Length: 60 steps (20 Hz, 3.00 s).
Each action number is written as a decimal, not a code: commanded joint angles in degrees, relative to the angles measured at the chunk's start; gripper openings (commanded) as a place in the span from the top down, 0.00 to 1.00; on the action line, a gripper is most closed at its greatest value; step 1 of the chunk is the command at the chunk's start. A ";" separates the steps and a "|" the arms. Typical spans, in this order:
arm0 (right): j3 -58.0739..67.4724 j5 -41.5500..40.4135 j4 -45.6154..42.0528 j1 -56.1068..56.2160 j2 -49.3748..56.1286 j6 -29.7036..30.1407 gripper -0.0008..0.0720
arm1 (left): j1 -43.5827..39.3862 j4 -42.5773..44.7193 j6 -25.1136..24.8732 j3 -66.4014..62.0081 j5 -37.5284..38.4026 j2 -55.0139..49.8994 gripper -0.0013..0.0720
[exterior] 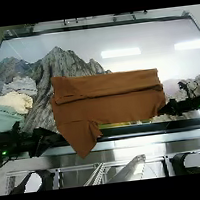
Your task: Fold the shirts.
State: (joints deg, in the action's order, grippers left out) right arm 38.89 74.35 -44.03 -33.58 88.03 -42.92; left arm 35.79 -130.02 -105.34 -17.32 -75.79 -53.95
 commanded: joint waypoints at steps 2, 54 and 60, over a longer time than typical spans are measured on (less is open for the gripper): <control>0.07 1.73 1.27 0.07 -0.04 0.13 0.97 | -14.36 -1.81 1.88 0.04 6.93 -5.97 0.07; 2.43 -31.06 35.76 13.97 -1.05 7.65 0.97 | -16.37 -16.87 -16.09 -61.59 -5.33 -51.25 0.94; 2.54 -34.29 39.36 15.15 -0.33 15.15 0.97 | -18.56 -16.65 -16.06 -70.73 -6.19 -60.70 0.93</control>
State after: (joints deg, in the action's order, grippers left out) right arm 41.32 42.46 -6.81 -19.09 87.05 -31.73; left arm 18.35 -146.89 -121.58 -83.85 -81.36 -110.39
